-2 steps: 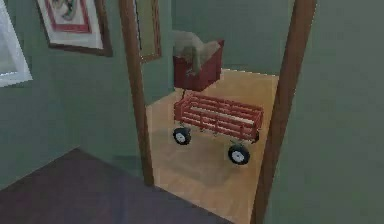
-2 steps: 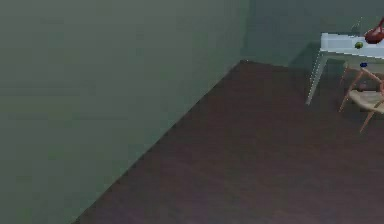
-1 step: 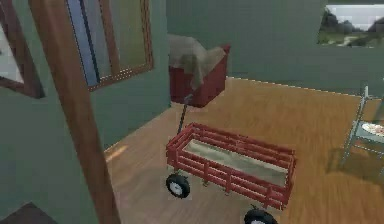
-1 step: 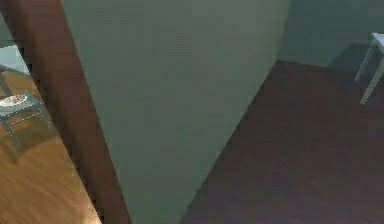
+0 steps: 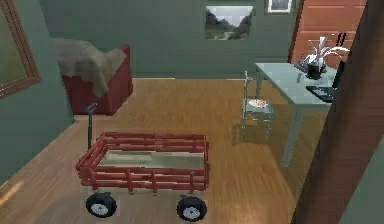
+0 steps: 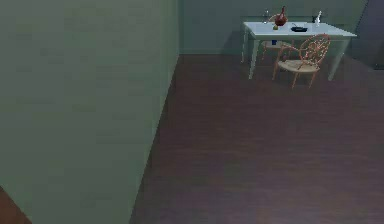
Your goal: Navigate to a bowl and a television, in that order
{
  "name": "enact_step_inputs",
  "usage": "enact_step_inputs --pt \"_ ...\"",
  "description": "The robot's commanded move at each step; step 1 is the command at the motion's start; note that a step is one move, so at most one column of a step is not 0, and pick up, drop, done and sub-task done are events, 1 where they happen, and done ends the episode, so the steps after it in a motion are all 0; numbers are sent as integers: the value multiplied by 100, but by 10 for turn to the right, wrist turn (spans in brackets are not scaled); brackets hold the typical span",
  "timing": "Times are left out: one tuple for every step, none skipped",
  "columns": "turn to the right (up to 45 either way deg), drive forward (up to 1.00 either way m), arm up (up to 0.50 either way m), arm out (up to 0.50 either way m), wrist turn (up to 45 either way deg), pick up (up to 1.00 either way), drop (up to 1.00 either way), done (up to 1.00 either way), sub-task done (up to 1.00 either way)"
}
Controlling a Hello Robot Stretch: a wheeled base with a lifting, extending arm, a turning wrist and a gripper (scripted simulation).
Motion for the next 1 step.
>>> enact_step_inputs --pt "0 40 0 0 0 0 0 0 0"
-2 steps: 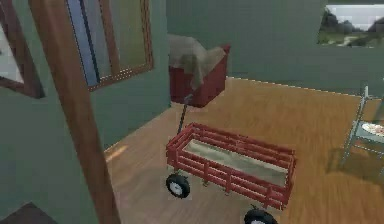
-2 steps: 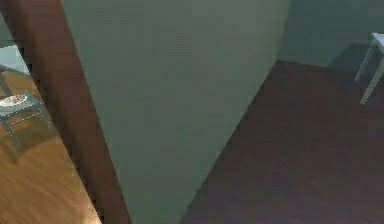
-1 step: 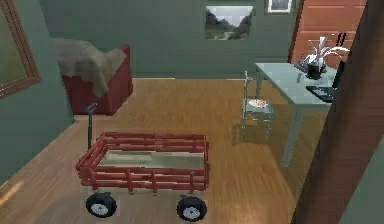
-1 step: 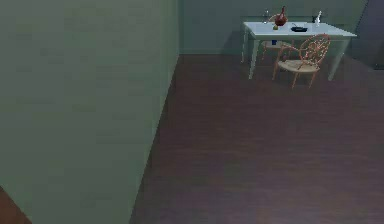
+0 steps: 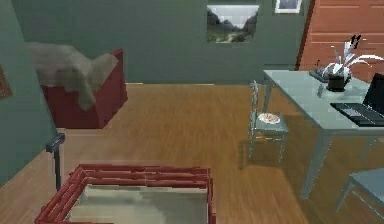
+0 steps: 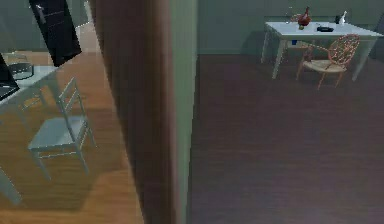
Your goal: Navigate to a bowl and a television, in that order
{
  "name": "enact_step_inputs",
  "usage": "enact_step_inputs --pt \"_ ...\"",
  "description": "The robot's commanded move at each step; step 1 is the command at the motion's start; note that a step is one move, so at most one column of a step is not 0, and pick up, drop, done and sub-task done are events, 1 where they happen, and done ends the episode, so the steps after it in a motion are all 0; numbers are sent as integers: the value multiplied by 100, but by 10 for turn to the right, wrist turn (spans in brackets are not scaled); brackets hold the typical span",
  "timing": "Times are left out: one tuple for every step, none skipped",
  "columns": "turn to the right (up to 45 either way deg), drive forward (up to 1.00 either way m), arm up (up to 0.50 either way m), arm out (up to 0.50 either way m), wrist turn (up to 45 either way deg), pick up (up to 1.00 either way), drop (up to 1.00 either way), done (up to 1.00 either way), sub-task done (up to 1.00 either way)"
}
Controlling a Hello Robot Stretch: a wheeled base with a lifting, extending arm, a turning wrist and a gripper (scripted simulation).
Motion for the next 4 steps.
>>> enact_step_inputs --pt "450 0 0 0 0 0 0 0 0" --pt "30 0 0 0 0 0 0 0 0" --pt "-240 0 0 0 0 0 0 0 0" --pt "0 15 0 0 0 0 0 0 0"
